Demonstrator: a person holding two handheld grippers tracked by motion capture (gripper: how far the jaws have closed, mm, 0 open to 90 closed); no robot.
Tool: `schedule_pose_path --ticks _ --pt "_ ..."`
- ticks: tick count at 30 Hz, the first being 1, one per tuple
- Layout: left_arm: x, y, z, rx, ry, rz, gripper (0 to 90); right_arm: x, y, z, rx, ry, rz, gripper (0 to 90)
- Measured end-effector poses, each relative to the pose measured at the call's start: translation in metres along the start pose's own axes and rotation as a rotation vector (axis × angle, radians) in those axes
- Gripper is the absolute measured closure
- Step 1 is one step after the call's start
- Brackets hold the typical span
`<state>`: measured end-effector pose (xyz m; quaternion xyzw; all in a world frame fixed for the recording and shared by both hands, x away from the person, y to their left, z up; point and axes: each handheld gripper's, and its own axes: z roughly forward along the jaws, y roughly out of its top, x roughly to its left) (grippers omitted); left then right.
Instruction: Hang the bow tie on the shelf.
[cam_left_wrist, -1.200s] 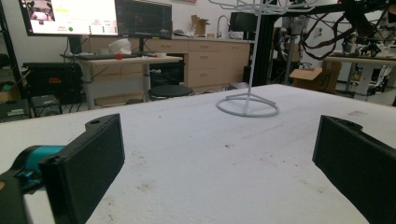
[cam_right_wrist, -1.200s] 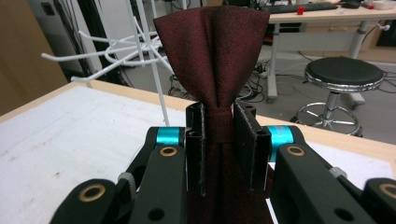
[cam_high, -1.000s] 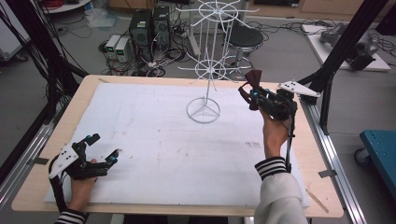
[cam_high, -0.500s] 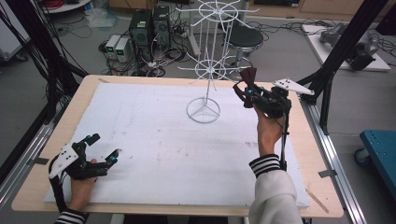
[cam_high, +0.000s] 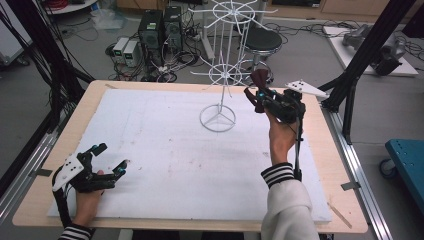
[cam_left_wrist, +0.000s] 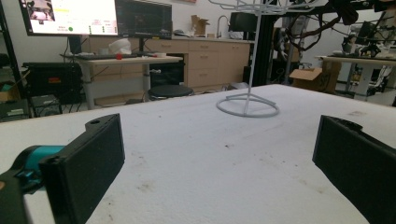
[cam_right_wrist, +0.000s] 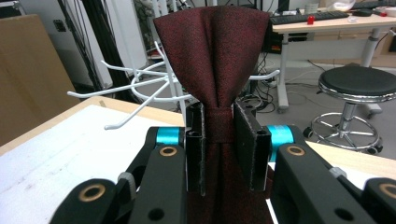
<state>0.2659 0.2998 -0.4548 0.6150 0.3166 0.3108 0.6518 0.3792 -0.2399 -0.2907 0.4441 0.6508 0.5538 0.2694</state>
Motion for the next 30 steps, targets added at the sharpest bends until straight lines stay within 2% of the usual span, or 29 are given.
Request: schedule_pose_path --ticks 30 --pt "0.0 0.0 0.0 0.0 -0.002 -0.001 2.6 0.027 -0.002 0.032 0.037 0.056 -0.022 75.1"
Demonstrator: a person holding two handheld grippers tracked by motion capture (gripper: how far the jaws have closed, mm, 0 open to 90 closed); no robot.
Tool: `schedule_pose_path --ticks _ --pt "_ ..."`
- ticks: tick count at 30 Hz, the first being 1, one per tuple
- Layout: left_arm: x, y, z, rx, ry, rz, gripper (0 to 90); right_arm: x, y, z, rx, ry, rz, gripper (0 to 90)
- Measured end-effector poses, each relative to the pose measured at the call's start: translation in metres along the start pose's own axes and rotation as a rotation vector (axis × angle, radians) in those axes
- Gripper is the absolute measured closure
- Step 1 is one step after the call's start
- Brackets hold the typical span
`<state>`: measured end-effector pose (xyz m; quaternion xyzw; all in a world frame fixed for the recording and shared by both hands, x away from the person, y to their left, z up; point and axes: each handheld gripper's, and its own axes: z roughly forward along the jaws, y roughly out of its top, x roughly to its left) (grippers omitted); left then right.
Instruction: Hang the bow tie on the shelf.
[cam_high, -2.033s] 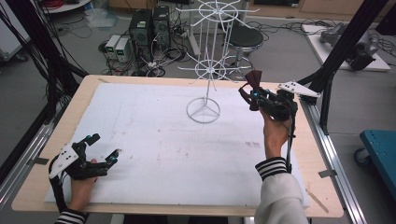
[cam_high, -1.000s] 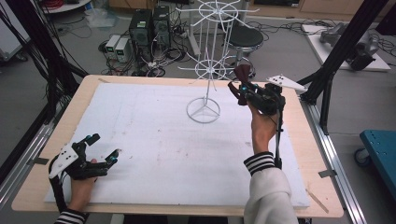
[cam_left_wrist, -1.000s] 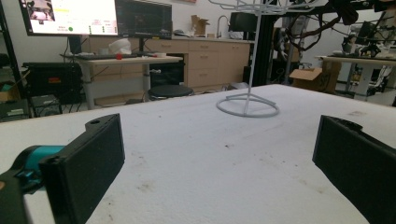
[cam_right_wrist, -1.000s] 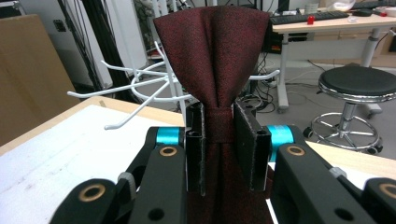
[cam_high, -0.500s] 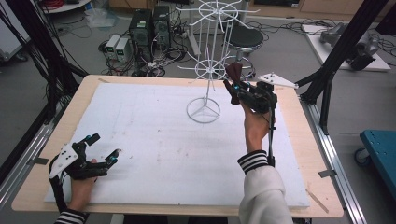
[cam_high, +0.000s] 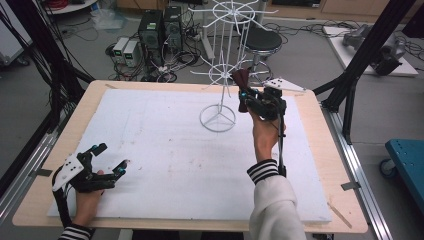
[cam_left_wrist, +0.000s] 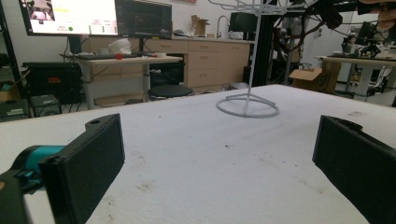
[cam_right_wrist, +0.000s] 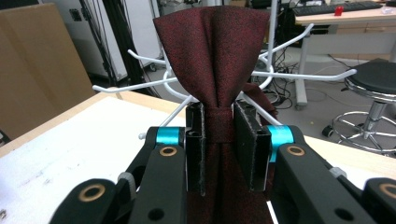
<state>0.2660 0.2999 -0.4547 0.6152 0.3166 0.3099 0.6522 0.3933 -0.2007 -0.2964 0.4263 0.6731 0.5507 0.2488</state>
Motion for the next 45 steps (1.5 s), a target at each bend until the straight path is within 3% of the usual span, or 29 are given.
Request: schedule_pose_path --ticks 9,12,14,20,30,33,38,41,42,44,45 --pt "0.0 0.0 0.0 0.0 -0.001 -0.001 2.6 0.001 0.0 0.003 0.009 0.023 -0.01 72.9" --pt "0.0 0.0 0.0 0.0 0.0 -0.002 2.6 0.003 0.0 0.002 -0.002 0.001 -0.052 53.7" --pt "0.0 0.0 0.0 0.0 0.0 -0.001 2.6 0.003 0.001 0.001 -0.023 -0.008 -0.052 38.8" --pt "0.0 0.0 0.0 0.0 0.001 -0.006 2.6 0.005 0.003 -0.002 -0.072 0.004 -0.099 2.4" --pt "0.0 0.0 0.0 0.001 0.0 -0.005 2.6 0.015 0.008 -0.017 -0.113 0.068 -0.198 0.5" --pt "0.0 0.0 0.0 0.001 -0.001 -0.001 2.6 0.012 0.005 -0.032 -0.144 0.081 -0.191 0.5" --pt "0.0 0.0 0.0 -0.001 0.002 -0.002 2.6 0.006 -0.024 -0.063 -0.189 0.099 -0.199 0.6" --pt "0.0 0.0 0.0 0.0 0.002 -0.002 2.6 0.001 -0.057 -0.082 -0.203 0.09 -0.194 0.6" --pt "0.0 0.0 0.0 -0.004 0.001 -0.005 2.6 0.0 -0.067 -0.087 -0.175 0.078 -0.187 0.6" --pt "0.0 0.0 -0.001 -0.005 0.001 -0.001 2.6 -0.004 -0.093 -0.094 -0.188 0.092 -0.187 0.6" --pt "0.0 0.0 0.0 -0.006 0.002 -0.001 2.6 -0.006 -0.104 -0.096 -0.168 0.084 -0.182 0.6"
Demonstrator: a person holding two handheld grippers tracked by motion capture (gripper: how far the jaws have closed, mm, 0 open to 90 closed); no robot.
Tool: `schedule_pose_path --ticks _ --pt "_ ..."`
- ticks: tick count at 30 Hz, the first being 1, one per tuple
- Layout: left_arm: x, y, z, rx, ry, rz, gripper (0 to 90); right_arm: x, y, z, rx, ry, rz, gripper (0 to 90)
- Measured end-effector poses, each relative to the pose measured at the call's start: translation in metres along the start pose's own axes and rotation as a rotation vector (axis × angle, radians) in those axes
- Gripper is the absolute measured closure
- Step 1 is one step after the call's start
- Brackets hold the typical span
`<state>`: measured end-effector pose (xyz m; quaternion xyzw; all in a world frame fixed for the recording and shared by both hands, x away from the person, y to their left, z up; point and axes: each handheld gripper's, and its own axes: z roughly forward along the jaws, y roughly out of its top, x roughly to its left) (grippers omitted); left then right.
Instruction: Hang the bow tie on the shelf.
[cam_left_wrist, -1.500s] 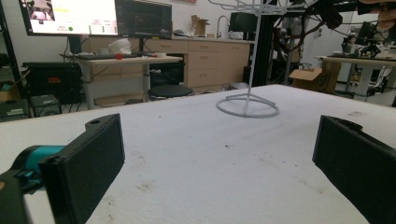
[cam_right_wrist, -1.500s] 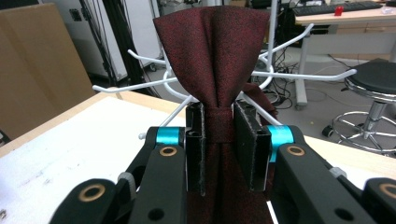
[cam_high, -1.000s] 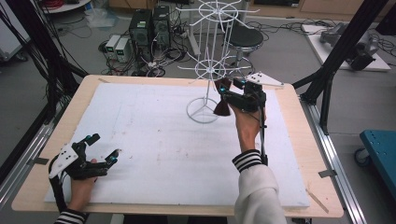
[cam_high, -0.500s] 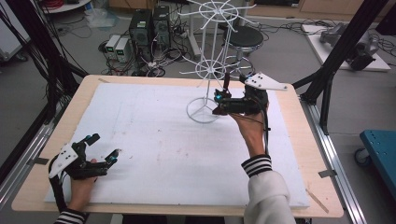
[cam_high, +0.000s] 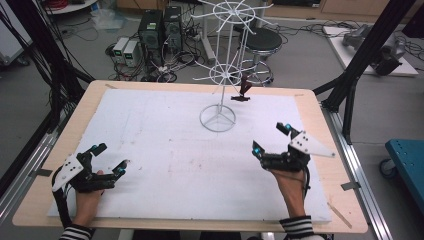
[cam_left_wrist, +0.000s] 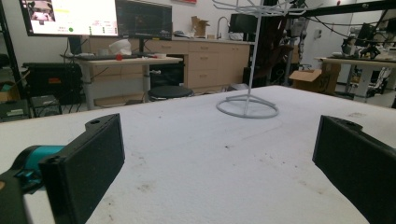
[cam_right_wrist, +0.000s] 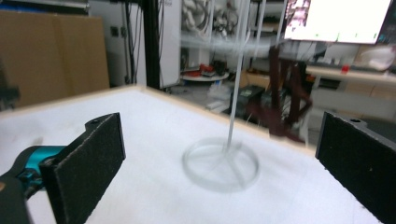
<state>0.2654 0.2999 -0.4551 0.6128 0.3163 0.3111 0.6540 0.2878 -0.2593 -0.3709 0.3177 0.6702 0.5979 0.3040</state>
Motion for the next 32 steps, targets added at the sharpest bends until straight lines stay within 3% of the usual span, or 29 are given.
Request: schedule_pose_path --ticks 6,10,15,17,32 --pt "0.0 0.0 0.0 0.0 0.001 -0.002 2.6 -0.002 -0.057 -0.016 -0.003 -0.03 0.06 0.6" --pt "0.0 0.0 0.0 0.0 0.001 -0.005 2.6 -0.002 -0.071 -0.021 -0.012 -0.043 0.064 0.6" --pt "0.0 0.0 0.0 0.0 0.0 0.0 2.6 -0.001 -0.084 -0.028 -0.042 -0.052 0.093 0.6" --pt "0.0 0.0 0.0 0.0 0.0 0.0 2.6 -0.001 -0.084 -0.031 -0.068 -0.064 0.078 0.6" --pt "0.0 0.0 0.0 -0.003 -0.002 0.005 2.6 0.002 -0.085 -0.029 -0.039 -0.072 0.049 0.6"
